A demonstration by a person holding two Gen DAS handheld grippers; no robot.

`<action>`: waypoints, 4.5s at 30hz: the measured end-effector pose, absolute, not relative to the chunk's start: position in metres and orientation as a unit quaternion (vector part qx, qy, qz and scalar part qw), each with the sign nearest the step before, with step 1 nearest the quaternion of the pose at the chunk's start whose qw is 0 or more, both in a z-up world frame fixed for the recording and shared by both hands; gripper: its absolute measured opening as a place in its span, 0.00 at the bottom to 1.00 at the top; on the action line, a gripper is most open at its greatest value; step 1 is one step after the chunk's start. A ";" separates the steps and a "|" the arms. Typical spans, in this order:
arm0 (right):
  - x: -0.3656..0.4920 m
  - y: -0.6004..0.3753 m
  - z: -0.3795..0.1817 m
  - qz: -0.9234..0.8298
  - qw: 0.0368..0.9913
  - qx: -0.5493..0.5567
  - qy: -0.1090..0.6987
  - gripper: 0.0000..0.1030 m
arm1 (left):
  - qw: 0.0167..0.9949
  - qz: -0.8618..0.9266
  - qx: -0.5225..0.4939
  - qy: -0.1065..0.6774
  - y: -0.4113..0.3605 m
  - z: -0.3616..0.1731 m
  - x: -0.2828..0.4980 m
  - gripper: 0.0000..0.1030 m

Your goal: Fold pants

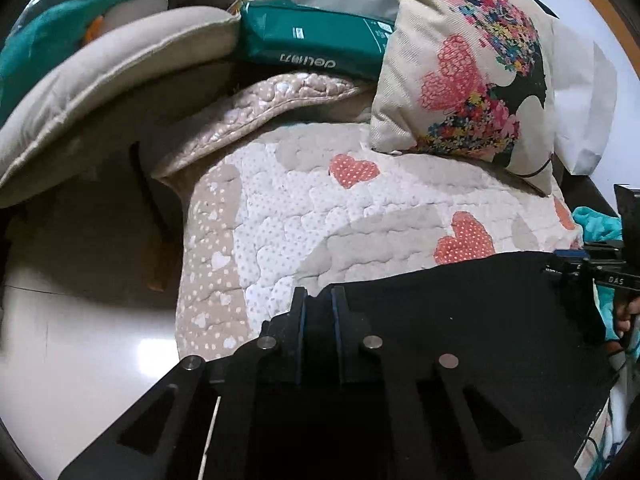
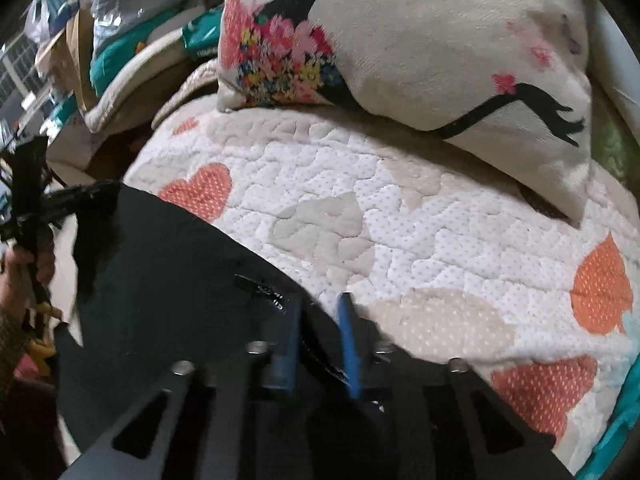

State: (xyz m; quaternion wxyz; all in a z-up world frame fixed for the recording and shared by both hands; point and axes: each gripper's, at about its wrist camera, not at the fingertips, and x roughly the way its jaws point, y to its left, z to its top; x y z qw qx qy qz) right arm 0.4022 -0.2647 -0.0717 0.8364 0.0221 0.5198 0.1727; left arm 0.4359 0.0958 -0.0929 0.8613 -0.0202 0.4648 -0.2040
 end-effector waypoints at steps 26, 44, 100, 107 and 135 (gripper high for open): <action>0.232 -0.226 -0.010 0.171 0.847 0.003 0.504 0.06 | 0.883 -0.184 0.063 0.428 0.115 -0.018 0.241 0.11; 0.121 -0.189 -0.079 0.183 0.801 -0.016 0.570 0.08 | 0.839 -0.147 0.157 0.499 0.129 -0.082 0.143 0.30; 0.310 -0.142 -0.081 0.143 0.809 -0.024 0.570 0.08 | 0.786 -0.053 0.069 0.612 0.110 -0.110 0.183 0.14; 0.349 -0.154 -0.067 0.072 0.839 -0.019 0.539 0.01 | 0.785 -0.050 0.083 0.612 0.103 -0.112 0.175 0.15; 0.162 -0.010 -0.086 0.283 0.808 -0.167 0.489 0.37 | 0.788 0.043 -0.172 0.590 0.211 -0.093 0.189 0.37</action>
